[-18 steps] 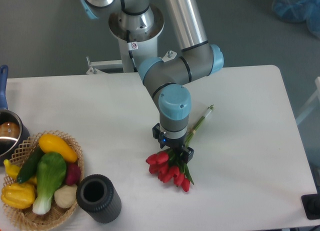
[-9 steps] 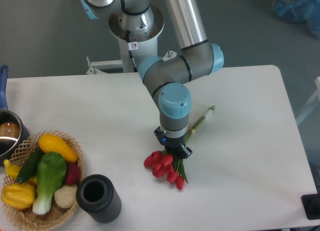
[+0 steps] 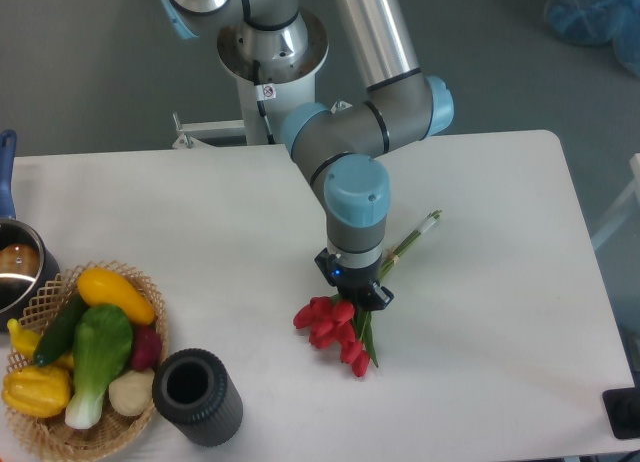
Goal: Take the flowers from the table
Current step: 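Lift the gripped tulip bunch up off the table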
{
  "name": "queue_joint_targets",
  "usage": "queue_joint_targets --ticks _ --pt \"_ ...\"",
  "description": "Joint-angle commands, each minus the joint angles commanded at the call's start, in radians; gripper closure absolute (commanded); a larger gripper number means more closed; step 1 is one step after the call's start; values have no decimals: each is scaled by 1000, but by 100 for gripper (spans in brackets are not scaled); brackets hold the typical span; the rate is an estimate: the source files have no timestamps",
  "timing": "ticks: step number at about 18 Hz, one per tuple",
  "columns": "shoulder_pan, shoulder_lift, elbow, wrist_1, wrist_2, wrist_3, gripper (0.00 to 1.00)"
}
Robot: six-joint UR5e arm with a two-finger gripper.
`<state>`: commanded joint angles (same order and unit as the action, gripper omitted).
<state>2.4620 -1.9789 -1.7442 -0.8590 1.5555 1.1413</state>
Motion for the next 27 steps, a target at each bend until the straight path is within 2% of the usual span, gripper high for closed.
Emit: queue_joint_targets --ticks 4,11,13,16,22,27 --pt "12 21 29 -17 0 2 90" --pt "22 43 158 -222 -2 8 91" --pt "21 43 189 -251 0 9 90" --pt "34 37 221 -253 0 26 88" --pt "101 37 229 -259 0 138 88" --pt "110 38 233 -273 14 186 88"
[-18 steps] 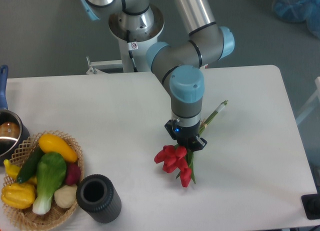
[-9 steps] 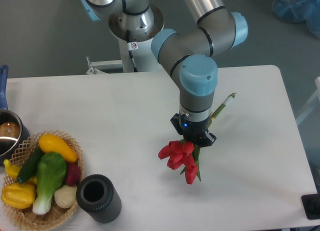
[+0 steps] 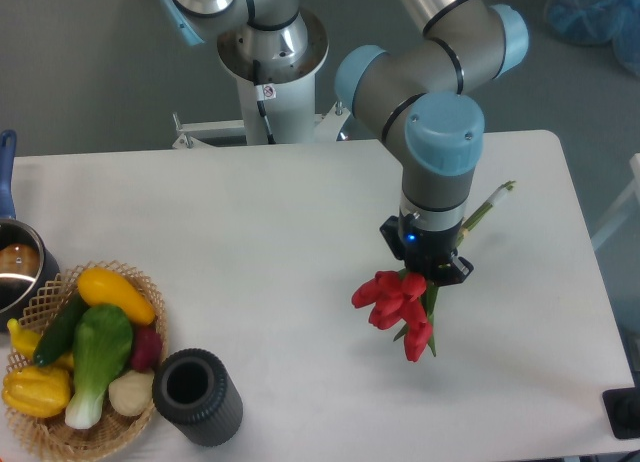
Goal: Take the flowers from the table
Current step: 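Lift the gripped tulip bunch up off the table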
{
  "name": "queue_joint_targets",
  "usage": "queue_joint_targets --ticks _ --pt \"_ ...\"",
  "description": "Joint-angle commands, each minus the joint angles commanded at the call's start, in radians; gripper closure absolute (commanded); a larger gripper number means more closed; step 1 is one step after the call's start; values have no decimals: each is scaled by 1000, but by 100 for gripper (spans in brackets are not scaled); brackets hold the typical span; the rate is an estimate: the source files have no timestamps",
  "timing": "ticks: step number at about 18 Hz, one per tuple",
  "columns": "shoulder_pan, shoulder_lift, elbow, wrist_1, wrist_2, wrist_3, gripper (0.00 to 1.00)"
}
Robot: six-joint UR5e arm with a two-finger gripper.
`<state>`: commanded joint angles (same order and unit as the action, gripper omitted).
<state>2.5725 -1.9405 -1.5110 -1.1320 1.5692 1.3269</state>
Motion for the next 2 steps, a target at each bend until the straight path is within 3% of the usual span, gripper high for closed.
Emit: queue_joint_targets --ticks 2 --pt "0 2 0 -8 -2 0 88"
